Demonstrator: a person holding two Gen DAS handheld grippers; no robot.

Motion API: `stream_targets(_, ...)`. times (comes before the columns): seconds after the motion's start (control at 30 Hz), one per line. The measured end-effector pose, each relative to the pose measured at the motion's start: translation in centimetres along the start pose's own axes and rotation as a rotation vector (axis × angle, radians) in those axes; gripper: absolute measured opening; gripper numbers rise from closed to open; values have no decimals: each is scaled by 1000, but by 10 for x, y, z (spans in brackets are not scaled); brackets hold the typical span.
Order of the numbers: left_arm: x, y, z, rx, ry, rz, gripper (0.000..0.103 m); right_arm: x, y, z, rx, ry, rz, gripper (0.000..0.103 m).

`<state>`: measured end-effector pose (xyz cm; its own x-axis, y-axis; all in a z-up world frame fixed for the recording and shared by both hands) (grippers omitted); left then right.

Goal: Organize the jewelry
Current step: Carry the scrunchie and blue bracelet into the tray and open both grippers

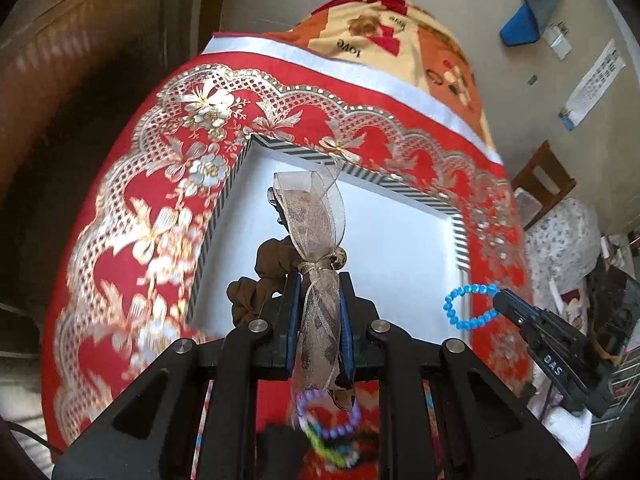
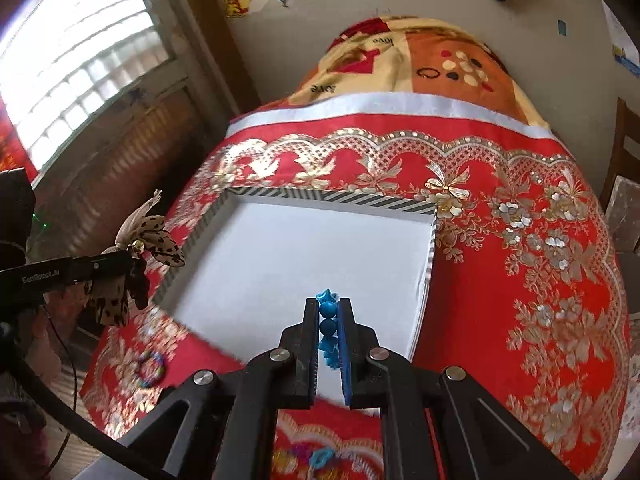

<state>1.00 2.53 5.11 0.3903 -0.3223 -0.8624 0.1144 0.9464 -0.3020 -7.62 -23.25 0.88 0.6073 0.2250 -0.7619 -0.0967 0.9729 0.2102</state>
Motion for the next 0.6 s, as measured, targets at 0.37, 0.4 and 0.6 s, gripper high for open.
stream_targets(0.37, 82, 3, 45, 47, 79, 84, 16, 84, -15, 40, 16, 89, -6, 8)
stream_targets(0.4, 88, 3, 48, 48, 87, 85, 16, 90, -20, 43, 18, 96, -16, 8)
stream_targets(0.6, 113, 0, 60, 80, 95, 105, 16, 130, -57, 61, 71, 119, -115, 8)
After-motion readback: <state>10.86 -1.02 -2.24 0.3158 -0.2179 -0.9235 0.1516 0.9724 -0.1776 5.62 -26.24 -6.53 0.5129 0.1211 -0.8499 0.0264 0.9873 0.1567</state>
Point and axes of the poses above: each gripper's, at about its wrist camera, not at the fingertips, and x roughly the way its jaws point, y to its left, z to its top, the point moved 1 cm from there along x, roughly the way its jaws point, and after that the axes turned 2 degrees about -x, right-handed, at the moved point
